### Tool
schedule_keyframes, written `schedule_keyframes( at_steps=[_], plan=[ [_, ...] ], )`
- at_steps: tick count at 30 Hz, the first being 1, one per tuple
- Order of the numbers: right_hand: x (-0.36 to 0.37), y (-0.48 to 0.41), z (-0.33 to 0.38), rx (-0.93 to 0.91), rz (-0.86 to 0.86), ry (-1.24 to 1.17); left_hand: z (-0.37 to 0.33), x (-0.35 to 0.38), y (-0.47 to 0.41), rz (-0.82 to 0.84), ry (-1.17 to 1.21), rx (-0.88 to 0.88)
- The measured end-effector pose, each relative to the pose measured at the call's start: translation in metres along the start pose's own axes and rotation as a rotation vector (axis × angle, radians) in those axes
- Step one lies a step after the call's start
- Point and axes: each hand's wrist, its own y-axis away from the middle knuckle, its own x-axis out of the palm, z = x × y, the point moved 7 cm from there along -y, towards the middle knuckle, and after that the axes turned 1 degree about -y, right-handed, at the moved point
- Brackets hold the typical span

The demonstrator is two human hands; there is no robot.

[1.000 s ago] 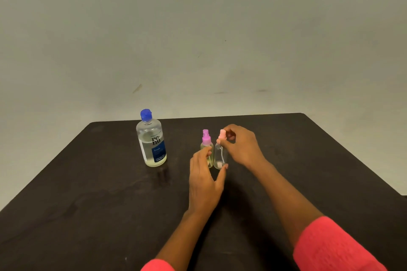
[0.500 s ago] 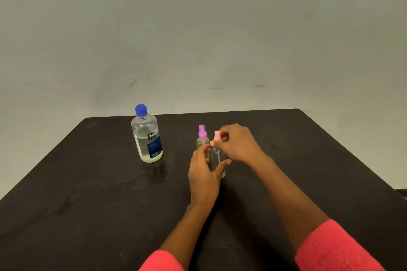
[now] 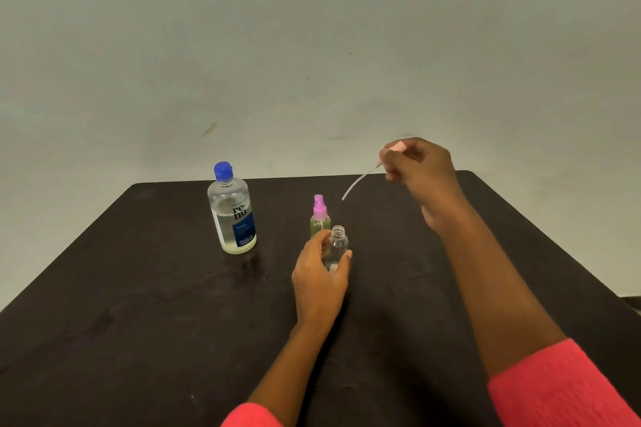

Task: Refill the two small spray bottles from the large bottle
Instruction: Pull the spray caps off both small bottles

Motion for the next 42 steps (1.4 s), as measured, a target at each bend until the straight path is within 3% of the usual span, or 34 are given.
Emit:
schedule_keyframes(
  at_steps=[7,9,13,16,22,27,30,33,37,42],
  plan=[
    [-0.011,0.008,-0.040,0.217,-0.024,-0.279,0.006,-0.001,-0.001,-0.026,0.032,-0.056],
    [-0.010,0.013,-0.048,0.215,-0.025,-0.258,0.006,-0.002,-0.001,-0.035,0.041,-0.064],
    [-0.021,0.018,-0.047,0.005,-0.127,0.349,0.005,-0.006,-0.001,-0.084,0.047,-0.065],
    [-0.018,0.021,-0.054,-0.099,-0.103,0.696,0.004,-0.009,-0.001,-0.126,0.037,-0.045],
    [-0.008,0.040,-0.108,0.007,0.026,0.993,0.011,-0.017,-0.004,-0.225,0.036,-0.092],
    [-0.009,0.043,-0.121,0.030,0.032,0.958,0.027,-0.031,-0.012,-0.365,0.118,-0.237],
    [-0.002,0.040,-0.113,-0.013,0.013,1.022,0.034,-0.033,-0.022,-0.368,0.092,-0.244],
    [0.015,0.035,-0.093,-0.110,-0.025,0.931,0.039,-0.032,-0.030,-0.353,0.067,-0.256],
    [0.058,0.025,-0.074,-0.187,0.115,0.755,0.039,-0.028,-0.032,-0.309,0.043,-0.234],
    [0.107,0.018,-0.076,-0.129,0.314,0.670,0.042,-0.029,-0.031,-0.290,0.051,-0.255]
  ],
)
